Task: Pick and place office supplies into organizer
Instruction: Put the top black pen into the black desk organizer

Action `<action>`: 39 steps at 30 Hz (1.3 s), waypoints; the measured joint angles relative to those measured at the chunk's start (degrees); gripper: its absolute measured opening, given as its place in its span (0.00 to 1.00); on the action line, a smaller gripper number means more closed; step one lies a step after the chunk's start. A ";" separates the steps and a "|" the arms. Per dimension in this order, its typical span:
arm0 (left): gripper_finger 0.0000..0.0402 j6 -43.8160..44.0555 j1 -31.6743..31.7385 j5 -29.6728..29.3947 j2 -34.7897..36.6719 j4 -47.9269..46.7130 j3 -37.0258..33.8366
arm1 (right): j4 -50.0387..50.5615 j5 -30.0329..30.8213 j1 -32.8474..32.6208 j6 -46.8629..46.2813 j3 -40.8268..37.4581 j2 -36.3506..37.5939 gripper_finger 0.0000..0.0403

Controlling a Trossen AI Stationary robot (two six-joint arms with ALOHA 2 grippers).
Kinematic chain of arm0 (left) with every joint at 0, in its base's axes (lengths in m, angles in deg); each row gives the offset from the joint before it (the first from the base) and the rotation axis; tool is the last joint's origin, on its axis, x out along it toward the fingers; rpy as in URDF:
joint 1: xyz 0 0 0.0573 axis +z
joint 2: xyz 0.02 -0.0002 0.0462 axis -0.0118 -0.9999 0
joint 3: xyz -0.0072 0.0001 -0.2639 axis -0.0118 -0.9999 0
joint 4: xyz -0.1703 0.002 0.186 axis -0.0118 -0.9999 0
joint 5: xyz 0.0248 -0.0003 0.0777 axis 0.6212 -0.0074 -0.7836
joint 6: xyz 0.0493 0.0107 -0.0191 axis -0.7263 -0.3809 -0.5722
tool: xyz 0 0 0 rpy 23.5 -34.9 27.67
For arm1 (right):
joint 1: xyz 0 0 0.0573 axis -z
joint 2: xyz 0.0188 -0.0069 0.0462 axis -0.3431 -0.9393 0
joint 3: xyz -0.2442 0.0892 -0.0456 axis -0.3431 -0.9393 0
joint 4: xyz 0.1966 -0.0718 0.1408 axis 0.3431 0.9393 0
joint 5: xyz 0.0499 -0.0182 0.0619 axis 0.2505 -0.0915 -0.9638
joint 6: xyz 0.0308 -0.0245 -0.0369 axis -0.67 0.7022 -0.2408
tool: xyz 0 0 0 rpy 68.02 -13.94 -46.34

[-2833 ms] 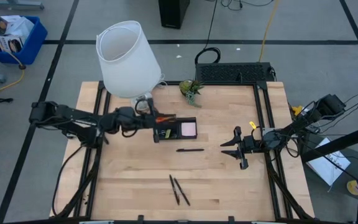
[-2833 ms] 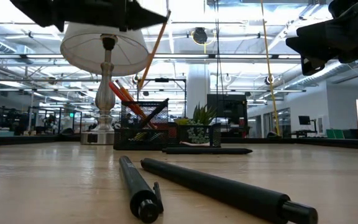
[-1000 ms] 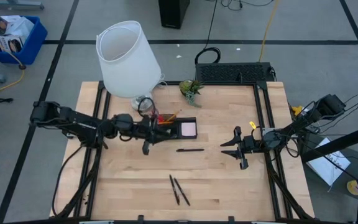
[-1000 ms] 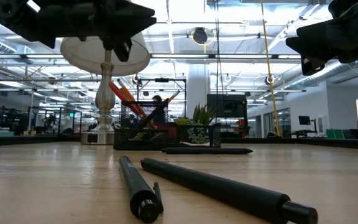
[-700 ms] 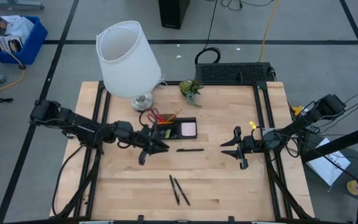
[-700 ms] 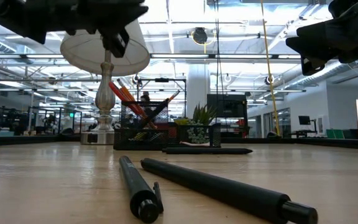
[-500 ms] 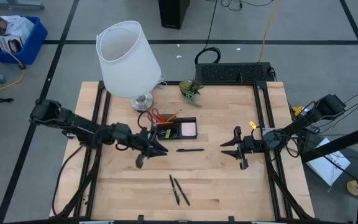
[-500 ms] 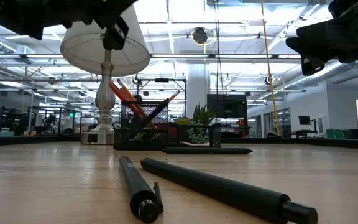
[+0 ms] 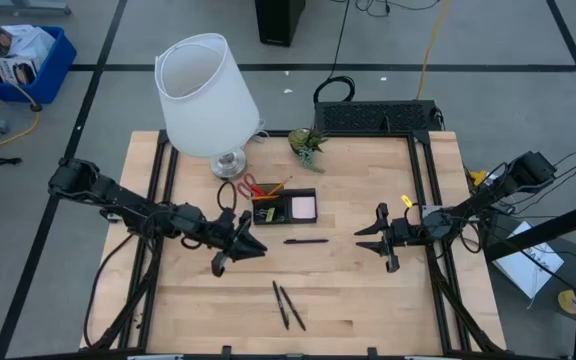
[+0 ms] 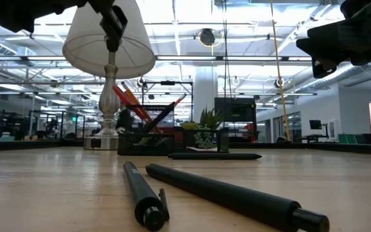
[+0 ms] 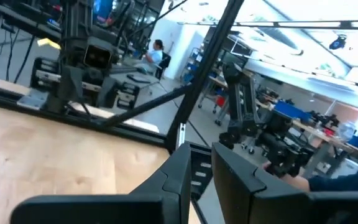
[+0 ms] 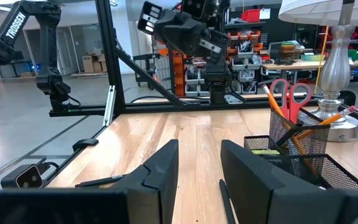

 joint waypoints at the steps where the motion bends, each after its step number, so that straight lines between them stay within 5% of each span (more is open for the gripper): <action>1: 0.17 -0.57 0.24 0.03 0.07 0.74 0.00 | 0.00 0.00 -0.01 -0.01 0.01 -0.01 0.29; 10: 0.17 -14.59 -1.63 0.39 7.12 -1.65 0.02 | -8.73 1.94 0.22 -1.68 0.12 -0.03 0.29; 16: 0.17 -19.77 -1.62 -5.06 17.83 -15.72 0.02 | -12.02 6.12 2.40 2.76 1.37 -0.03 0.29; 20: 0.17 -22.48 -1.59 -10.13 24.25 -24.40 0.02 | -9.07 8.98 5.14 -2.24 2.55 -0.26 0.29; 26: 0.17 -23.29 -1.59 -13.07 26.42 -26.48 0.02 | 13.16 -0.39 7.47 -5.87 15.38 -4.97 0.28; 33: 0.17 -25.15 -0.91 -13.50 26.51 -26.01 0.02 | 47.64 -2.00 8.39 -3.47 39.84 -17.61 0.28; 39: 0.17 -23.25 -0.13 -13.55 26.93 -24.48 0.02 | 56.50 -12.27 11.60 -3.62 54.35 -30.11 0.28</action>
